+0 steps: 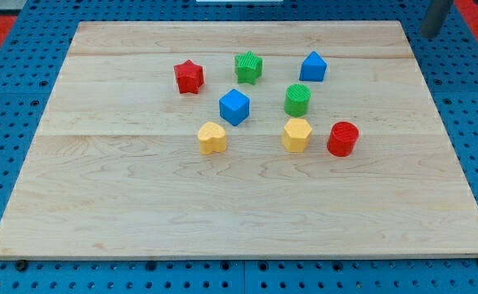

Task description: Move the green star along with the red star a bit down

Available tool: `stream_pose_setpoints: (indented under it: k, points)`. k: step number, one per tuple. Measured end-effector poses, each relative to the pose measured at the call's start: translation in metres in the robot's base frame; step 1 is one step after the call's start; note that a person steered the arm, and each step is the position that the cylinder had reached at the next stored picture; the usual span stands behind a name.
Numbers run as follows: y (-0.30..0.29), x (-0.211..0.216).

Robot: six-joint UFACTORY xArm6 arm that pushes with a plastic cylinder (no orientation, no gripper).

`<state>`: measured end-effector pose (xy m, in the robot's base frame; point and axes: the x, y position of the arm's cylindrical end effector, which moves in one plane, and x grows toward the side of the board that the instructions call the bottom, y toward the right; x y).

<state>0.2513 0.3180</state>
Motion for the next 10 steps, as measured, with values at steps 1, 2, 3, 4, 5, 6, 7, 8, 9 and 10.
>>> stream_pose_setpoints:
  k: [1,2,3,4,5,6,7,8,9,10]
  points:
    - [-0.017,0.057]
    - [-0.056,0.094]
    - [-0.115,0.094]
    - [-0.173,0.094]
    - [-0.225,0.092]
    - [-0.26,0.084]
    - [-0.283,0.069]
    - [-0.287,0.056]
    - [-0.283,0.041]
    - [-0.295,0.039]
